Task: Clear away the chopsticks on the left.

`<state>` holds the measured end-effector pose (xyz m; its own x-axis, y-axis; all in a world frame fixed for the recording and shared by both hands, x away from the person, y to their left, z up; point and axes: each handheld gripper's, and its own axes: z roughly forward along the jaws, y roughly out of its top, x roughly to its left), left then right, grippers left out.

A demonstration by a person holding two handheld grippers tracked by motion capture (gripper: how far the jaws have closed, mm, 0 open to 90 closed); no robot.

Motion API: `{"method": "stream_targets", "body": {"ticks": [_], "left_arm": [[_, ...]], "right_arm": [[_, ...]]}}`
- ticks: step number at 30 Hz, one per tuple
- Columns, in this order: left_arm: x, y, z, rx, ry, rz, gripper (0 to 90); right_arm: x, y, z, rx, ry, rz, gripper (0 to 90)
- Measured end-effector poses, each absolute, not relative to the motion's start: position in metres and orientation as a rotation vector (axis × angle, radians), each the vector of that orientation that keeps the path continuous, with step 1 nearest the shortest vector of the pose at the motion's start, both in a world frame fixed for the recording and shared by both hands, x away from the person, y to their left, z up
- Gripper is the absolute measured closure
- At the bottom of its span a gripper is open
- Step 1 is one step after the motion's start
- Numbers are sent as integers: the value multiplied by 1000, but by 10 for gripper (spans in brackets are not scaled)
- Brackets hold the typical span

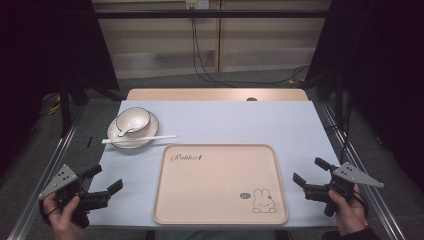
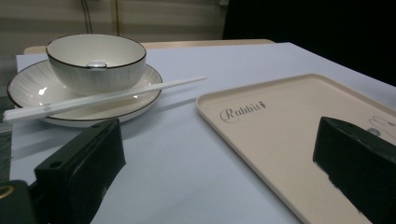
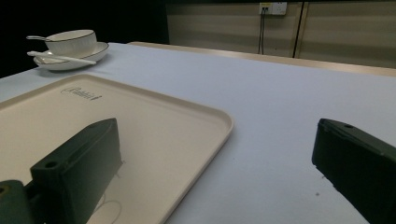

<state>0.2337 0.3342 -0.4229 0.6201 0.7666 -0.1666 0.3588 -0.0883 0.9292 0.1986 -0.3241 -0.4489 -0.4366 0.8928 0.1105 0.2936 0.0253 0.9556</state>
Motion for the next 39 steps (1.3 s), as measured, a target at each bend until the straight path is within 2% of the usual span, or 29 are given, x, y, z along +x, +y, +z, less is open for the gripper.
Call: {"method": "stream_targets", "body": {"ticks": [6,9,19,28,31,33,35,37,39], "left_arm": [[244,352,-422,1715,940,424,26],[255,359,-424,1781,958,392,44],[291,357,-410,1873,952,447,55],[322,357,-408,1945,857,404,68],[337,357,-409,2041,813,408,124],[344,357,-411,2062,794,403,187],[349,356,-412,2061,796,393,187],[357,356,-414,2076,778,385,257],[363,355,-415,2088,764,416,285]], "right_arm": [[199,-325,-450,1207,1768,1416,10],[199,-325,-450,1198,1767,1411,10],[199,-324,-450,1208,1755,1413,11],[199,-325,-450,1205,1776,1402,13],[199,-324,-450,1206,1776,1402,13],[199,-324,-450,1202,1774,1400,14],[199,-324,-450,1205,1774,1399,14],[199,-324,-450,1211,1766,1409,14],[199,-324,-450,1202,1774,1397,14]]}}
